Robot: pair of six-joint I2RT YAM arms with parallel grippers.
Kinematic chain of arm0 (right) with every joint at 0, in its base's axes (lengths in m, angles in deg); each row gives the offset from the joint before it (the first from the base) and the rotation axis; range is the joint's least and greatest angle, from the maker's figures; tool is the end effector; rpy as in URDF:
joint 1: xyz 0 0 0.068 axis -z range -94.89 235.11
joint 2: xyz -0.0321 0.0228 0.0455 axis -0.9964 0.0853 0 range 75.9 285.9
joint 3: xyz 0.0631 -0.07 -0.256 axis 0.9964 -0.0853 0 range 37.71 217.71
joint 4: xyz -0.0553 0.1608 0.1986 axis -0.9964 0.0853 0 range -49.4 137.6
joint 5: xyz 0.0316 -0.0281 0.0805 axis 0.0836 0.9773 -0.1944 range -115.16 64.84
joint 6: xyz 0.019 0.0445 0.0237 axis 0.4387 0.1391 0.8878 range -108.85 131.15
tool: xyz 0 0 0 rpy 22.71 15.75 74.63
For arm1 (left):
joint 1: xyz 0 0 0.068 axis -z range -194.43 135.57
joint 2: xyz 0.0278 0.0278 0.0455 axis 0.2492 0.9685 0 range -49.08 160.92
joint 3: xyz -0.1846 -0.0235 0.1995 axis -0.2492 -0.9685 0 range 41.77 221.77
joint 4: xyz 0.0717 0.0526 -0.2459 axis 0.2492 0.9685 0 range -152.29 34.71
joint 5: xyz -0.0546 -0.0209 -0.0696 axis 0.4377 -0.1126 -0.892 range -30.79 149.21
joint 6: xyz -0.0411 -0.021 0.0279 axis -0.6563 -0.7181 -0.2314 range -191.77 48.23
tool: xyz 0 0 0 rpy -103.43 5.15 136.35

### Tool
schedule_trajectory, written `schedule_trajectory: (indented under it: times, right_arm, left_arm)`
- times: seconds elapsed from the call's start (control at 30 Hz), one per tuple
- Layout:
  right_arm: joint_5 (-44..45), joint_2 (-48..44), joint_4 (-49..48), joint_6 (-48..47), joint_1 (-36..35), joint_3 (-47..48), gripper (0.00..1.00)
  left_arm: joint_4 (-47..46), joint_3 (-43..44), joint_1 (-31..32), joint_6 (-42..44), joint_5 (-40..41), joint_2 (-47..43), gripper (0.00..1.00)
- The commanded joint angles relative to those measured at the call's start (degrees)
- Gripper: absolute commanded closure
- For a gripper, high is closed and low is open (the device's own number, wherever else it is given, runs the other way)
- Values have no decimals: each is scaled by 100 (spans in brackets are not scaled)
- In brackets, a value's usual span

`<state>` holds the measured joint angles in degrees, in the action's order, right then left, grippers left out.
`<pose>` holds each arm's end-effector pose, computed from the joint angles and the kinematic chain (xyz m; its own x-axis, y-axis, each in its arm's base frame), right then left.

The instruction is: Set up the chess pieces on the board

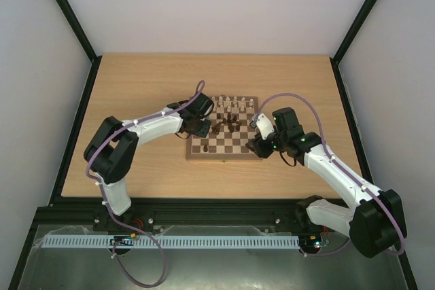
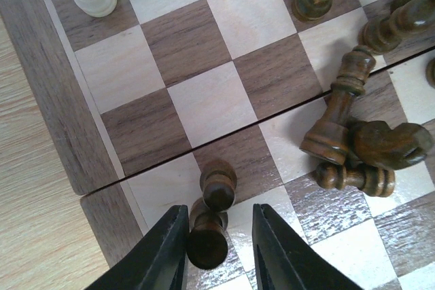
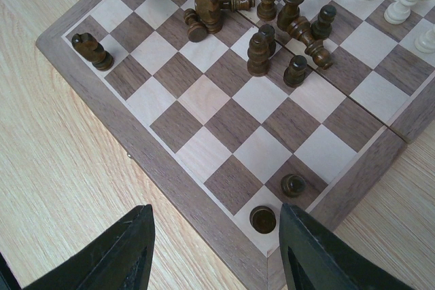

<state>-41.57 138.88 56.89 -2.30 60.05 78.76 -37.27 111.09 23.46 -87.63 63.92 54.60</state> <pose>0.2084 0.1085 0.2459 -0.4038 -0.4351 -0.8047 -0.7210 0.6928 -0.0128 0.2973 -0.2276 0.1871 -0.8114 0.2864 -0.5095 0.3715 0.9257 -0.0713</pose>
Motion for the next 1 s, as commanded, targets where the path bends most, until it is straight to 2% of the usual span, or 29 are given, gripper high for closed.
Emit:
schedule_trajectory:
  times: [0.0, 0.43, 0.8, 0.97]
  right_arm:
    - [-47, -85, -27, -8, 36, -89, 48]
    - [-56, -49, -34, -28, 36, -107, 48]
    - [-158, 45, -17, -52, 36, -94, 48]
    - [-192, 65, -12, -61, 36, -89, 48]
  left_arm:
    - [66, 136, -44, 65, 82, 135, 76]
    - [172, -67, -54, 65, 232, -61, 93]
    - [541, -1033, 50, -5, -127, -1038, 94]
    - [511, -1151, 305, -54, -262, -1184, 93]
